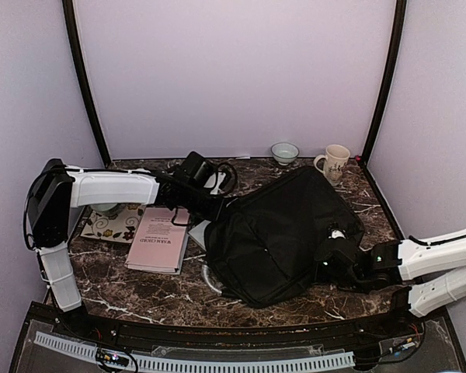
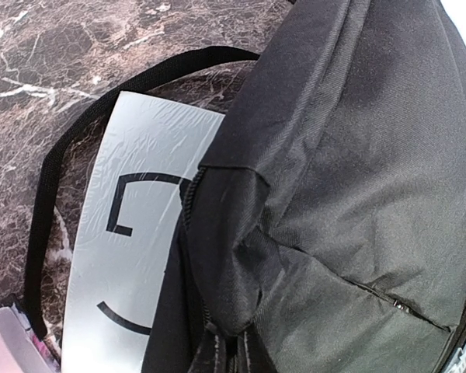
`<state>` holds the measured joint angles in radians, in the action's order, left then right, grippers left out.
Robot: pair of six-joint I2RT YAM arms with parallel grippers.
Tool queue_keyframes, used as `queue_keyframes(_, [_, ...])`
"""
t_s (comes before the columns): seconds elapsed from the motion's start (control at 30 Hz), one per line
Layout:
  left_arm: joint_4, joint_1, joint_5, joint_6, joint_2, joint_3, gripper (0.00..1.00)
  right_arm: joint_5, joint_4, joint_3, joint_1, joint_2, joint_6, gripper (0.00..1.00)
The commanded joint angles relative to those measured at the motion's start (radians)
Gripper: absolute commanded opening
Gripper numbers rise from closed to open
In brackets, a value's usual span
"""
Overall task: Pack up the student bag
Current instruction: Adjust the student bag at the center of the board.
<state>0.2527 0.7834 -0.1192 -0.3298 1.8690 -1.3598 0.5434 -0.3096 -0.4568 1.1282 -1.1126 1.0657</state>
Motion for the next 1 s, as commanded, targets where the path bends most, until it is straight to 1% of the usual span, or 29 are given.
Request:
queue_keyframes(0.0, [-0.17,0.033,-0.096,-0.032,-0.024,0.026,0.0,-0.005,0.082,-0.052,0.035,0.036,-0.023,0.08])
queue_keyframes(0.07, [-0.198,0.035,-0.133,-0.051,-0.048,0.064,0.0,0.039,0.023,-0.053,0.034,0.07,-0.004,0.07])
queue_keyframes(0.13, [-0.22,0.047,-0.155,-0.067,-0.069,0.101,0.0,0.115,-0.08,-0.07,0.029,0.115,0.029,0.07])
queue_keyframes(0.2, [-0.224,0.078,-0.153,-0.078,-0.088,0.129,0.0,0.189,-0.175,-0.088,0.006,0.169,0.051,0.07])
queue_keyframes(0.23, [-0.23,0.099,-0.149,-0.079,-0.097,0.144,0.0,0.204,-0.192,-0.09,-0.021,0.2,0.04,0.07])
queue_keyframes(0.33, [-0.261,0.19,-0.119,-0.094,-0.123,0.2,0.0,0.137,-0.151,-0.076,-0.12,0.283,-0.067,0.07])
queue_keyframes(0.4, [-0.307,0.236,-0.116,-0.122,-0.131,0.248,0.0,0.101,-0.135,-0.074,-0.182,0.307,-0.12,0.07])
queue_keyframes(0.47, [-0.368,0.274,-0.128,-0.155,-0.126,0.291,0.0,0.1,-0.159,-0.085,-0.234,0.309,-0.142,0.07])
queue_keyframes(0.63, [-0.443,0.348,-0.175,-0.191,-0.061,0.303,0.0,0.112,-0.18,-0.101,-0.331,0.283,-0.185,0.09])
queue_keyframes(0.73, [-0.493,0.379,-0.207,-0.213,-0.027,0.302,0.0,0.111,-0.164,-0.12,-0.406,0.244,-0.233,0.11])
queue_keyframes(0.83, [-0.512,0.419,-0.246,-0.23,0.03,0.27,0.0,0.097,-0.155,-0.165,-0.475,0.188,-0.28,0.11])
queue_keyframes(0.9, [-0.517,0.446,-0.266,-0.241,0.072,0.239,0.02,0.077,-0.131,-0.188,-0.514,0.148,-0.316,0.15])
queue_keyframes(0.93, [-0.512,0.459,-0.275,-0.244,0.085,0.225,0.07,0.063,-0.119,-0.199,-0.529,0.128,-0.336,0.23])
queue_keyframes(0.97, [-0.508,0.47,-0.281,-0.239,0.092,0.215,0.12,0.054,-0.107,-0.21,-0.541,0.106,-0.357,0.37])
